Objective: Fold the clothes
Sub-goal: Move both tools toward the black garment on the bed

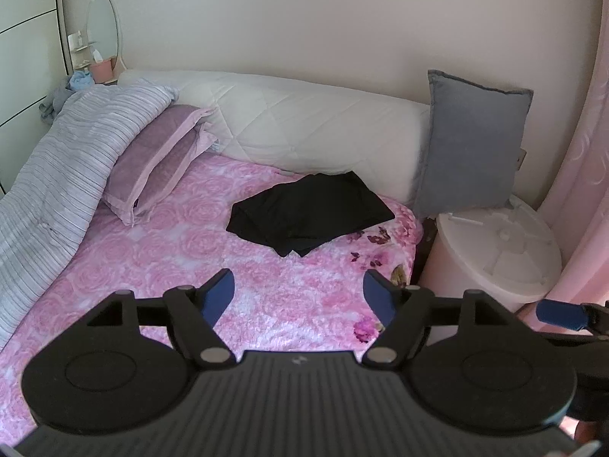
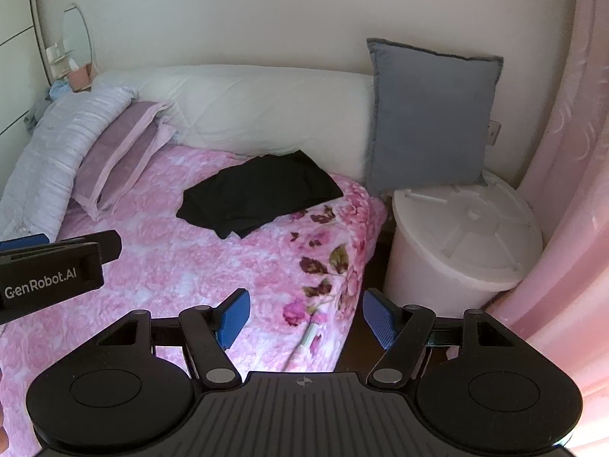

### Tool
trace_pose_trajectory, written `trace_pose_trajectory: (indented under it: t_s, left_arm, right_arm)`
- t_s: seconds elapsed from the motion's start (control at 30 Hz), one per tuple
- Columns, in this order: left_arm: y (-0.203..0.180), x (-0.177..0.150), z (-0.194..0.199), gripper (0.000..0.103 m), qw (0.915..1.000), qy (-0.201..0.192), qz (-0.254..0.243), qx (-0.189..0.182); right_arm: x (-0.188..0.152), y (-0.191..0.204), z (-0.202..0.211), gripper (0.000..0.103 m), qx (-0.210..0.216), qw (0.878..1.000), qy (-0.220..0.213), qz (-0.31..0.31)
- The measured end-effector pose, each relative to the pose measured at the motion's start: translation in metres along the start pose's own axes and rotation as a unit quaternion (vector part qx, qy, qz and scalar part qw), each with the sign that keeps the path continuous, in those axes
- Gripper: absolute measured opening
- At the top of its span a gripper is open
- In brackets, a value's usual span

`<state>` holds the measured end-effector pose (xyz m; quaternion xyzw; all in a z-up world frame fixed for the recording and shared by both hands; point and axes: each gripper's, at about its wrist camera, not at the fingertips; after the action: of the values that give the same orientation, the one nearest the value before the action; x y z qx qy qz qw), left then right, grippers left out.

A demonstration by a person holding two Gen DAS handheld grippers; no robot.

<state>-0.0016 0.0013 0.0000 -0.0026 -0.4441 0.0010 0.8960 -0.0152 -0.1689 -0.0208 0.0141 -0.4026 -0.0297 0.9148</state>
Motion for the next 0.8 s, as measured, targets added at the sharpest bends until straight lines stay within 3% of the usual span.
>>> trace_pose_trajectory:
  t_s: [0.2,0.8]
  left_arm:
    - [0.004,-0.003,0.004,0.072,1.0000,-0.004,0.001,0.002]
    - [0.027,-0.002,0.024,0.072,0.9998,-0.011,0.002,-0.014]
  right_arm:
    - [-0.009,0.027,0.012,0.069,0.004,1.000,-0.006,0.003]
    - [0.001,-0.003,0.038,0.069,0.014,1.000,-0.016,0.021]
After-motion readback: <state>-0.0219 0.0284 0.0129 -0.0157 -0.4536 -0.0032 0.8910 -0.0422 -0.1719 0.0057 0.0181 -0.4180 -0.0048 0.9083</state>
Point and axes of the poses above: each gripper's, at about its wrist camera, not at the fingertips, and z roughly against the way its jaws point, y to its left, x to its top, and after that the axes turned 6 degrees about -y, right-handed
